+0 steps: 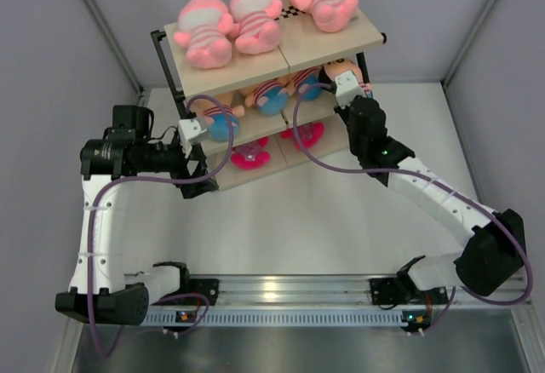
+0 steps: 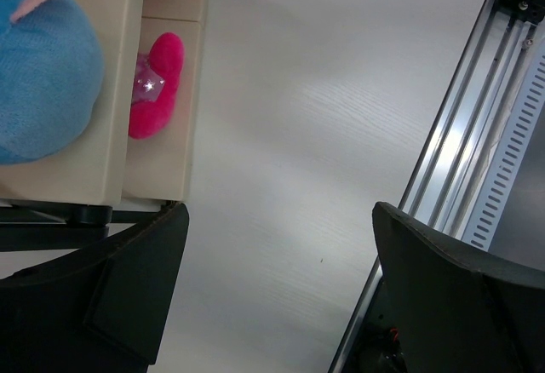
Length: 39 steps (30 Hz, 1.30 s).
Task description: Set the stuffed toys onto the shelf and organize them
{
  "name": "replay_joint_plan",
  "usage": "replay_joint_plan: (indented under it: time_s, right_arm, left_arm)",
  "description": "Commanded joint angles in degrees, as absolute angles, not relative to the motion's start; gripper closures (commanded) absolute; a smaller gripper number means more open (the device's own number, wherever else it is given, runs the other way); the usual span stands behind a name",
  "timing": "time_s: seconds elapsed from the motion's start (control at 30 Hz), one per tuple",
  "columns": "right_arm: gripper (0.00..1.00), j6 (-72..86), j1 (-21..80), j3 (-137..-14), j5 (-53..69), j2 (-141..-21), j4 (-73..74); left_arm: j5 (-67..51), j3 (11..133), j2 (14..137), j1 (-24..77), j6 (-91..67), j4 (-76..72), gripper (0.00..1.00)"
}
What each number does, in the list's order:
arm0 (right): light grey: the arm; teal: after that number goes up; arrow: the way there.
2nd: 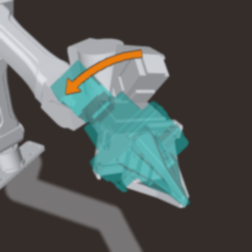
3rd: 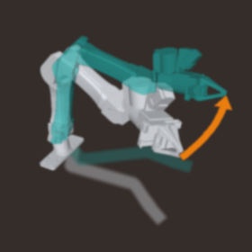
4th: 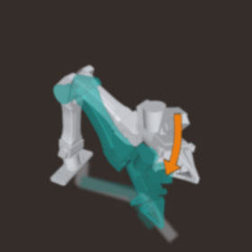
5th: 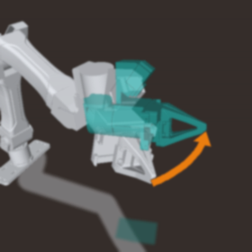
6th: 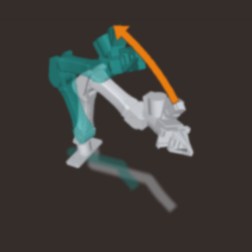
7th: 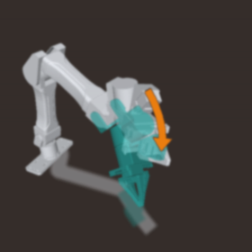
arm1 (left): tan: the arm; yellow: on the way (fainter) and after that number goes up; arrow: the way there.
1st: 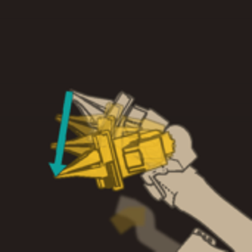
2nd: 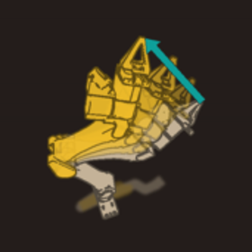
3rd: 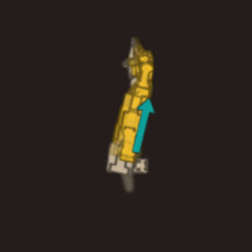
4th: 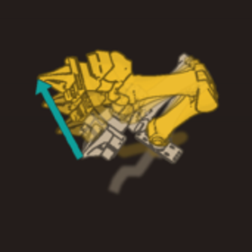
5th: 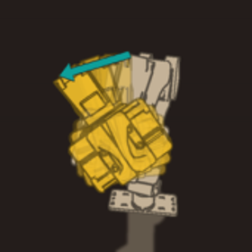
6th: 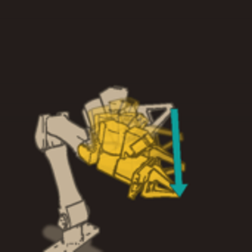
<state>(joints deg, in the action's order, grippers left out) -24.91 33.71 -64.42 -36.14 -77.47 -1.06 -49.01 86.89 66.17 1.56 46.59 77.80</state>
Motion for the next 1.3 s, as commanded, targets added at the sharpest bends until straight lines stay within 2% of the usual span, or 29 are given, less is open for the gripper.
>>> replay_joint_plan:
  time_s: [0.0,0.4,1.0,1.1,1.13,1.2,1.27]
  right_arm:
    - [1.0,-25.0,34.5,-65.7,-34.6,-74.6,-4.5]
    - [1.0,-32.4,34.1,-72.3,-52.6,-80.1,-4.0]
    - [1.0,-24.3,34.2,-85.4,-50.5,-92.7,1.4]
    - [0.79,-22.6,34.4,-85.6,-48.1,-92.9,2.7]
    - [0.67,-22.2,34.6,-84.6,-47.6,-92.6,2.9]
    - [0.53,-20.7,34.8,-82.0,-45.0,-91.2,2.4]
    - [0.51,-19.8,34.6,-80.3,-42.7,-89.7,0.9]
  left_arm:
    - [-50.5,86.8,66.3,1.4,47.0,78.0,0.05]
    - [-49.9,86.2,65.3,1.4,47.6,78.0,0.05]
    - [-48.3,85.4,64.1,1.5,47.7,78.0,0.05]
    - [-48.0,85.3,64.0,1.4,47.7,78.0,0.05]
    - [-48.0,85.3,63.9,1.4,47.7,78.0,0.05]
    - [-48.0,85.0,63.8,1.4,48.1,78.0,0.05]
    - [-48.1,84.8,63.8,1.5,48.1,78.0,0.05]
